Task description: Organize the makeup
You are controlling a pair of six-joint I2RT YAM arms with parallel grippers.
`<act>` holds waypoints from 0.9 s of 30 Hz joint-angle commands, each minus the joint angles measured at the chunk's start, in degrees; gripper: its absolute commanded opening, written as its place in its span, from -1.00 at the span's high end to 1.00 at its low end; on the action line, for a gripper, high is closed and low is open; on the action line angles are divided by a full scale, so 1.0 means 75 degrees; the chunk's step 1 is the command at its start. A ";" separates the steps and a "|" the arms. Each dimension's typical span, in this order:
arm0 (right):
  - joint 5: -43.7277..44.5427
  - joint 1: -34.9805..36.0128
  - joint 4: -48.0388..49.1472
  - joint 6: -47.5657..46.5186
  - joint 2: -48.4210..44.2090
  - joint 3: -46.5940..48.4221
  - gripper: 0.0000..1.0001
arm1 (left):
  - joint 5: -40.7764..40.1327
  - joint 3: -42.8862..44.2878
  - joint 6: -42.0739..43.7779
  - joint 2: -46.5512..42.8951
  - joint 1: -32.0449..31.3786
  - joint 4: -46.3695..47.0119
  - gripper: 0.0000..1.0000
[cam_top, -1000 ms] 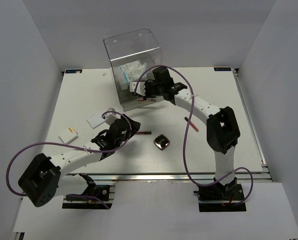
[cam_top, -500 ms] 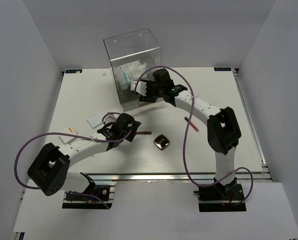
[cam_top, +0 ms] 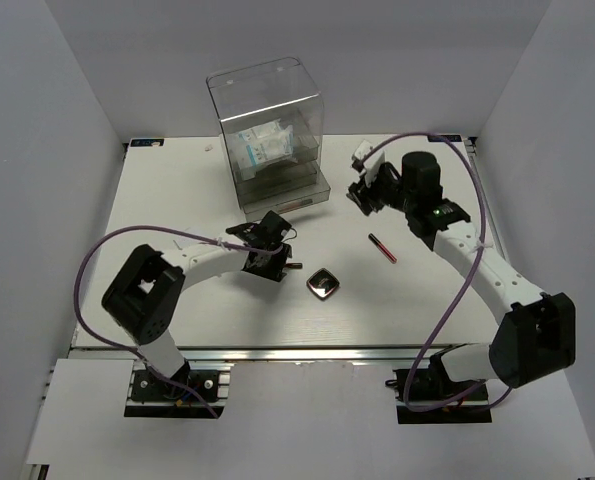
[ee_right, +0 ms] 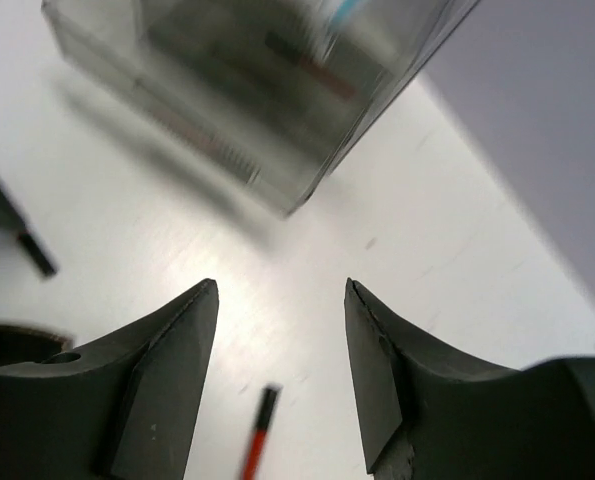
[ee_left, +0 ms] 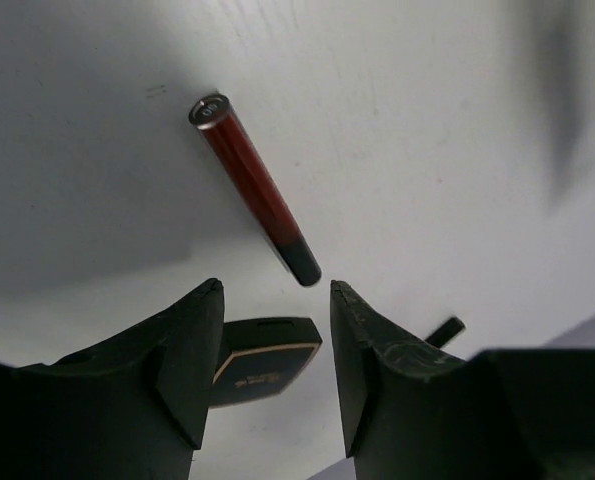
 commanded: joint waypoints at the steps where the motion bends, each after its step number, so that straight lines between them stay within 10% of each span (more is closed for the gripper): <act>1: -0.0310 -0.0178 -0.0167 0.0713 -0.0306 -0.0884 -0.18 | 0.0161 0.0732 -0.0510 0.0396 0.0097 -0.1481 -0.12; 27: -0.0604 -0.0905 -0.0097 0.1346 -0.1033 -0.2235 -0.17 | 0.0817 0.1777 -0.0394 0.2131 0.0612 -0.2805 0.21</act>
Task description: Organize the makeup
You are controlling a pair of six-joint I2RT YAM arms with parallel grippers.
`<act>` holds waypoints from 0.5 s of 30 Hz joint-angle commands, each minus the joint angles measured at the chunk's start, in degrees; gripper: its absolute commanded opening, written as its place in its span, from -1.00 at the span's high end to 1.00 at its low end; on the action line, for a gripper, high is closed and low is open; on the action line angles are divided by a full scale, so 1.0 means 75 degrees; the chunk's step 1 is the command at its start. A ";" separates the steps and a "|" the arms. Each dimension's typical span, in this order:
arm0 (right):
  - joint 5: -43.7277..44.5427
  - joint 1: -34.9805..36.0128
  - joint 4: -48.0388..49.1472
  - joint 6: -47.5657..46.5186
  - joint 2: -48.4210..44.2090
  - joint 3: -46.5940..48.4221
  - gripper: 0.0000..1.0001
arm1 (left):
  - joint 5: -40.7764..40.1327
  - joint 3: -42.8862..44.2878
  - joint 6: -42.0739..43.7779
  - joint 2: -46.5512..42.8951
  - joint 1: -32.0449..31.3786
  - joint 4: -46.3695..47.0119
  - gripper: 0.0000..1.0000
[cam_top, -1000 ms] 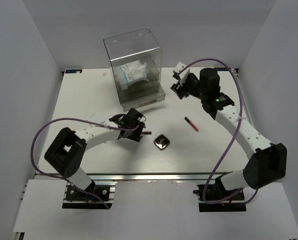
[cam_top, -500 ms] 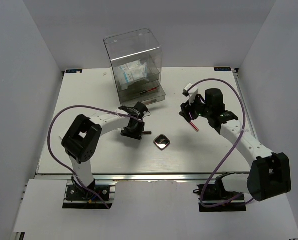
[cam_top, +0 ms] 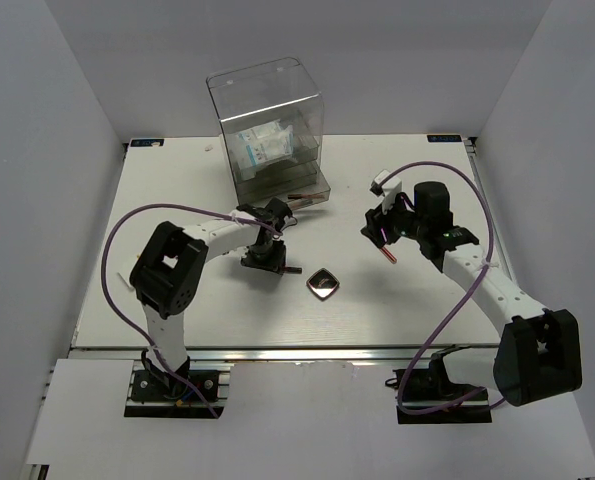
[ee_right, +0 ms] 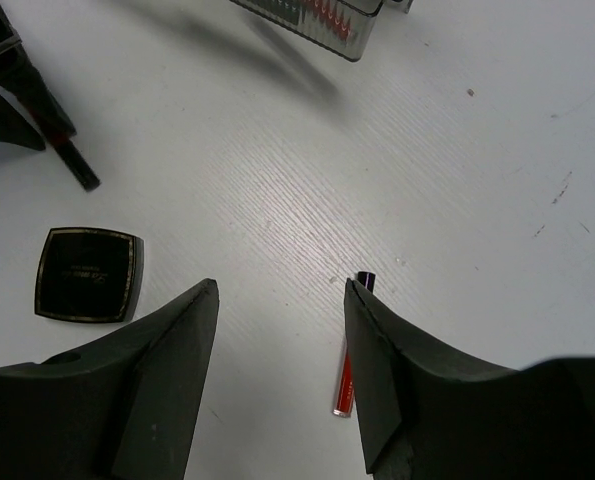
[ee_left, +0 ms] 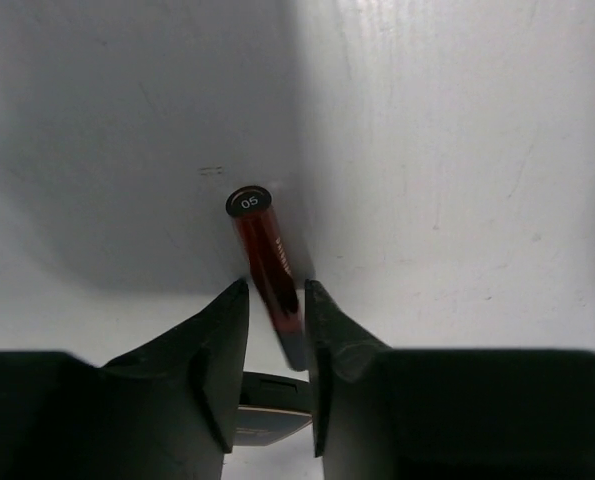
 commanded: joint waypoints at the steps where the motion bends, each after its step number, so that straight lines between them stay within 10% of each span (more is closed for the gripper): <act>1: -0.0128 -0.0083 0.0296 0.0125 -0.0197 -0.0034 -0.18 | 0.0092 -0.0336 0.0078 0.0147 0.0029 -0.0326 0.26; 15: -0.0351 -0.0305 0.0168 0.0066 0.0037 0.0001 -0.27 | -0.0963 -0.1496 0.0722 -0.2336 0.0029 0.1758 0.82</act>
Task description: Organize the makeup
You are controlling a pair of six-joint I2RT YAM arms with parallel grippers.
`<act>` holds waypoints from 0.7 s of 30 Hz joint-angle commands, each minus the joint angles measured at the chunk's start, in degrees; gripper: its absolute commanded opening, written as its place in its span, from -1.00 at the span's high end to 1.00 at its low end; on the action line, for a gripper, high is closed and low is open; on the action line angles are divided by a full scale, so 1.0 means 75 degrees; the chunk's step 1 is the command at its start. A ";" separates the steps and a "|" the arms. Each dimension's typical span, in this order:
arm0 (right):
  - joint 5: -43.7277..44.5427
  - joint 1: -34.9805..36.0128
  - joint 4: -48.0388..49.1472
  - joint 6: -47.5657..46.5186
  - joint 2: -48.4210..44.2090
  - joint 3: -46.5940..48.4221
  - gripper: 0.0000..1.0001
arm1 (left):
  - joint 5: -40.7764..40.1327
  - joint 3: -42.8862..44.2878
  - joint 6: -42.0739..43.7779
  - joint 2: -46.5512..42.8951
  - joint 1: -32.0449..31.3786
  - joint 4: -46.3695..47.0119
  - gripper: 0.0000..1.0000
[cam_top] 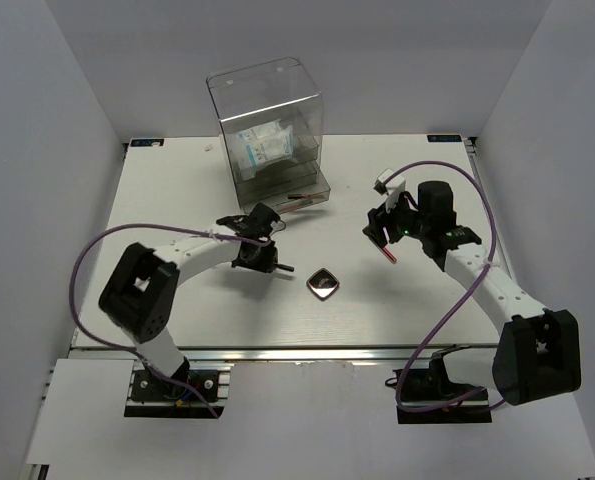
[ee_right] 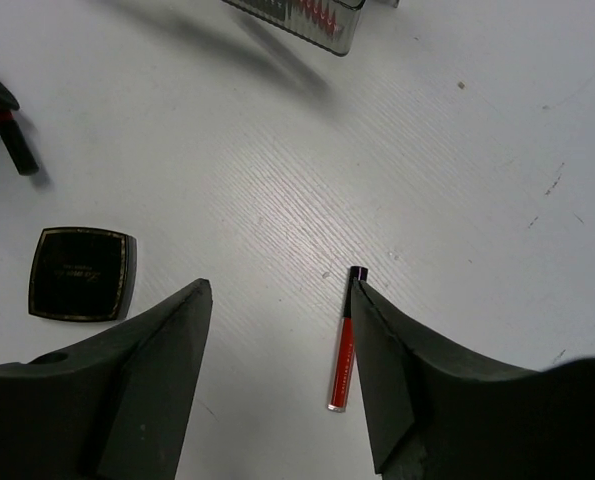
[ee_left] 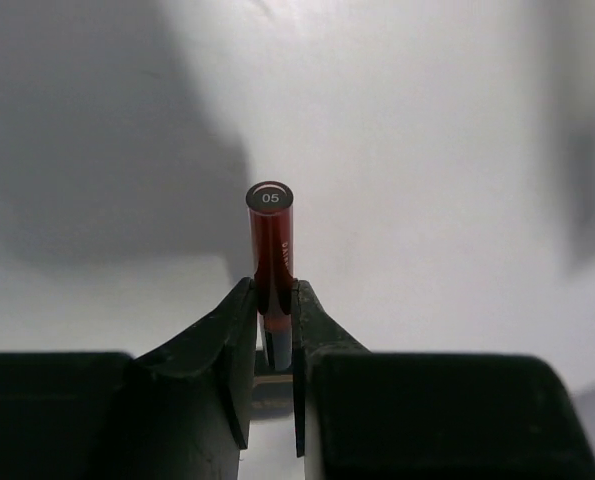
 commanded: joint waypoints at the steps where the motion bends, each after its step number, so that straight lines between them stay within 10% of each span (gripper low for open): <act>1: -0.0345 -0.0108 0.0162 0.0078 0.0069 -0.0022 -0.29 | -0.0616 -0.0269 0.0359 -0.1406 -0.0011 0.1110 0.84; 9: -0.0568 -0.0225 0.0162 0.0301 0.0339 -0.0268 -0.36 | -0.1598 -0.0893 0.1073 -0.2805 -0.0176 0.3303 0.92; 21: -0.0533 -0.0237 0.0209 0.0184 0.0304 -0.0515 -0.38 | -0.1648 0.0267 0.0817 -0.1225 0.0679 0.4977 0.79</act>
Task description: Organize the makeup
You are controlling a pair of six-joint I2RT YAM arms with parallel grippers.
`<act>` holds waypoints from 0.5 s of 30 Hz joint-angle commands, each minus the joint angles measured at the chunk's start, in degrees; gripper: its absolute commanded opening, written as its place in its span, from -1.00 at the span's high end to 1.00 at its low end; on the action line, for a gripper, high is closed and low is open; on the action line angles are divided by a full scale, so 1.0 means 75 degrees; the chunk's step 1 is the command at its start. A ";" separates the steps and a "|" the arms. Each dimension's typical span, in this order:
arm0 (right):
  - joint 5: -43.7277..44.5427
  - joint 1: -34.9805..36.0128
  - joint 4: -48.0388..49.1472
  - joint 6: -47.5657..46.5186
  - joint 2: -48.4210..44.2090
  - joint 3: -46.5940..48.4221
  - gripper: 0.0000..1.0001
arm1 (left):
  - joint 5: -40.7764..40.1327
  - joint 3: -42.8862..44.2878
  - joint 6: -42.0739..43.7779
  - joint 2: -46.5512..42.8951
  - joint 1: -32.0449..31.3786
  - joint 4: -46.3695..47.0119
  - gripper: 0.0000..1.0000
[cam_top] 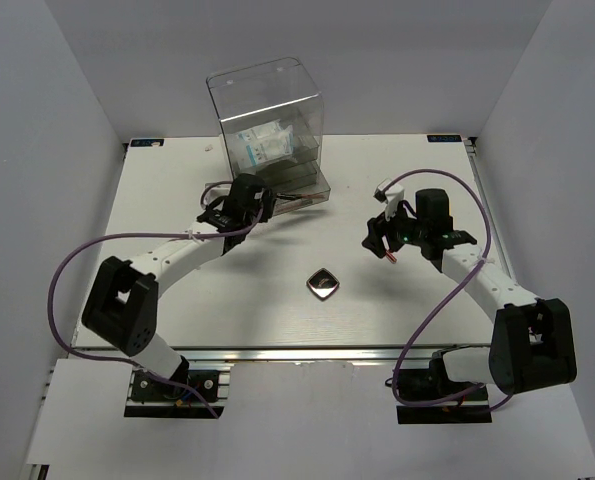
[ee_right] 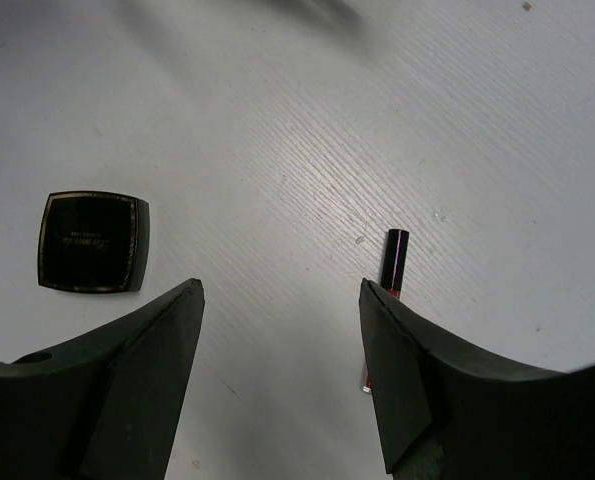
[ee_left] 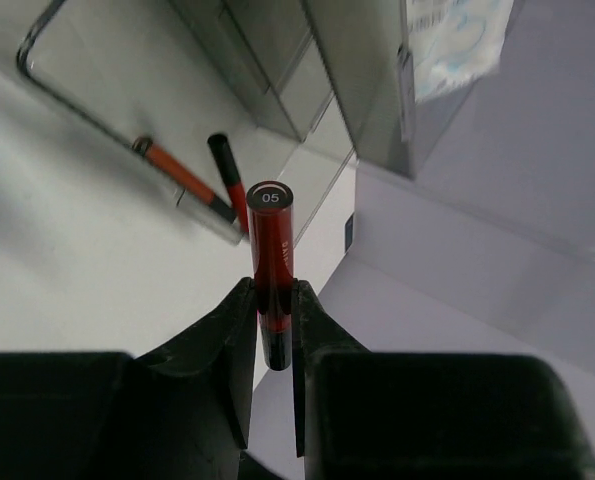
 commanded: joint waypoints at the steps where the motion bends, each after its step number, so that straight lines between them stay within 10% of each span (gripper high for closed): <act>1: -0.0140 -0.0021 0.0229 -0.0008 -0.0078 -0.0136 -0.38 | -0.0013 0.0353 -0.0233 0.0327 0.0342 0.0791 0.79; 7: -0.0116 -0.0068 0.0276 0.0003 -0.0160 -0.0277 -0.43 | 0.0233 0.0787 -0.0409 0.1006 0.0728 0.1012 0.62; 15: -0.0081 -0.0091 0.0288 -0.0020 -0.0136 -0.0253 -0.50 | 0.0760 0.0752 -0.0632 0.1371 0.0916 0.1248 -0.32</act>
